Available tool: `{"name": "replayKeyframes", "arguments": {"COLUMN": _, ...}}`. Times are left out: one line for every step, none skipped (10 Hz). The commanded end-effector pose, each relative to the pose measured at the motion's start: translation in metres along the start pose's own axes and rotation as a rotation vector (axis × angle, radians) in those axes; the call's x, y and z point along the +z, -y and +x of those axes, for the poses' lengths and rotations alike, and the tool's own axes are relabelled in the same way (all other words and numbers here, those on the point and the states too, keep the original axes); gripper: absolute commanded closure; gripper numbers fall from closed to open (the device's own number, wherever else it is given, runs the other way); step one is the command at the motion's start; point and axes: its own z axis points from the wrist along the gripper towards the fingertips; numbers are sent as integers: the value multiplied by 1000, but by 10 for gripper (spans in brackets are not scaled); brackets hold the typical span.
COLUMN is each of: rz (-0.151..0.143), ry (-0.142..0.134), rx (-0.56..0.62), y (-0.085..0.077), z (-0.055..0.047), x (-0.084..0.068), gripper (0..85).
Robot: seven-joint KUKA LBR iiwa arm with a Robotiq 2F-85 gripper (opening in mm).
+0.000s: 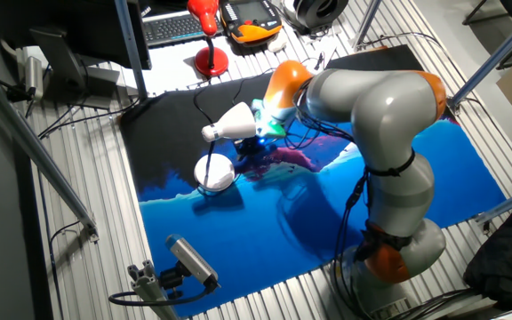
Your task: Turn on the desk lamp by pressing the button
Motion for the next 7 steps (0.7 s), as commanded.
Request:
{"name": "replayKeyframes", "arguments": {"rz": 4, "ry": -2, "rx": -2, "y": 4, "z": 0, "x": -5, "gripper": 850}}
{"name": "replayKeyframes", "arguments": {"rz": 5, "ry": -5, "rx": -3, "y": 7, "z": 0, "x": -8, "gripper": 850}}
{"name": "replayKeyframes", "arguments": {"rz": 6, "ry": -10, "rx": -4, "y": 10, "z": 1, "x": -13, "gripper": 850}}
{"name": "replayKeyframes", "arguments": {"rz": 6, "ry": -14, "rx": -4, "y": 13, "z": 2, "x": -18, "gripper": 850}}
{"name": "replayKeyframes", "arguments": {"rz": 6, "ry": -18, "rx": -4, "y": 15, "z": 4, "x": -25, "gripper": 850}}
{"name": "replayKeyframes", "arguments": {"rz": 6, "ry": -18, "rx": -4, "y": 17, "z": 7, "x": -31, "gripper": 850}}
{"name": "replayKeyframes", "arguments": {"rz": 12, "ry": -18, "rx": -4, "y": 17, "z": 12, "x": -38, "gripper": 850}}
